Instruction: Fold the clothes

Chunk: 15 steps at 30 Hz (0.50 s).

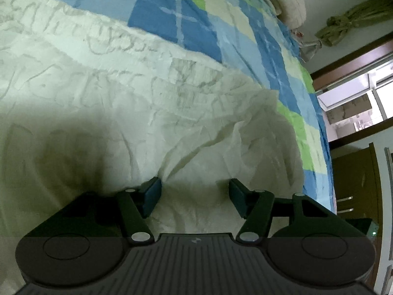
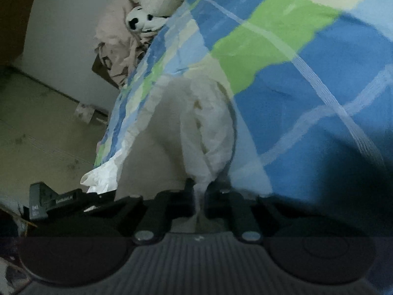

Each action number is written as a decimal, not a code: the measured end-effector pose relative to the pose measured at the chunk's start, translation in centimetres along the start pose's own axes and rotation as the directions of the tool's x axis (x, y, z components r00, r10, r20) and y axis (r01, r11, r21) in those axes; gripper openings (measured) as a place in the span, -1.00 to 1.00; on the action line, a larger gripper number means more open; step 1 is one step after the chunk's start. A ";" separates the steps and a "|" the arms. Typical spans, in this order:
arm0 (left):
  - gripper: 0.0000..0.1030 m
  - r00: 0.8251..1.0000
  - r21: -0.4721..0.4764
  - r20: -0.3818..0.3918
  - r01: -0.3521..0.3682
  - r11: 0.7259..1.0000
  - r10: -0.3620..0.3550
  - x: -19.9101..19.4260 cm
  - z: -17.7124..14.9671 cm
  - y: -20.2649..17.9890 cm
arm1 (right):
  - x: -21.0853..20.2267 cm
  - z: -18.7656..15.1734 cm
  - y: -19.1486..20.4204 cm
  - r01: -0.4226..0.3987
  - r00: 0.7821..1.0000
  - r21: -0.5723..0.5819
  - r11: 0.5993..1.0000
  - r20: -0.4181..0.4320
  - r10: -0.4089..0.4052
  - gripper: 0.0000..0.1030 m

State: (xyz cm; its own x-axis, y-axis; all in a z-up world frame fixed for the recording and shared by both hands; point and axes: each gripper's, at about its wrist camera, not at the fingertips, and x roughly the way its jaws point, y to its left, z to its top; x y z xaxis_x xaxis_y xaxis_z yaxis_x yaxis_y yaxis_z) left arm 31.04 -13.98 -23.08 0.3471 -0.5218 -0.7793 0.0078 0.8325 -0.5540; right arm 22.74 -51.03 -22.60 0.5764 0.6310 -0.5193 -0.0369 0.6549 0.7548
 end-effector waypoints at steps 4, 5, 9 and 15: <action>0.47 0.999 0.020 0.016 0.041 0.999 -0.041 -2.1 0.9 -1.8 | -0.8 0.8 3.2 0.029 1.000 -0.115 0.993 0.005 -0.029 -0.82; 0.51 0.998 0.026 0.020 0.060 0.998 -0.061 -2.6 1.3 -2.4 | -0.8 0.9 3.8 0.030 1.000 -0.145 0.989 0.003 -0.030 -0.83; 0.60 0.989 0.064 0.009 0.145 0.987 -0.146 -3.2 3.1 -5.3 | -0.1 1.3 7.3 0.013 1.000 -0.278 0.961 -0.018 -0.018 -0.83; 0.63 0.970 0.145 -0.082 0.239 0.960 -0.229 -1.7 5.0 -9.1 | 2.6 0.0 11.3 -0.035 0.997 -0.423 0.905 -0.076 0.003 -0.83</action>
State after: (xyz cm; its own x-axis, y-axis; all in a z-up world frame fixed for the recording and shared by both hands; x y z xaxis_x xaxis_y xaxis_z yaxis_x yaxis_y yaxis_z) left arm 35.03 -19.70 -15.29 0.2576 -0.7122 -0.6530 0.2265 0.7015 -0.6758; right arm 23.77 -41.99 -15.45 0.5123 0.6628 -0.5461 -0.3991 0.7468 0.5321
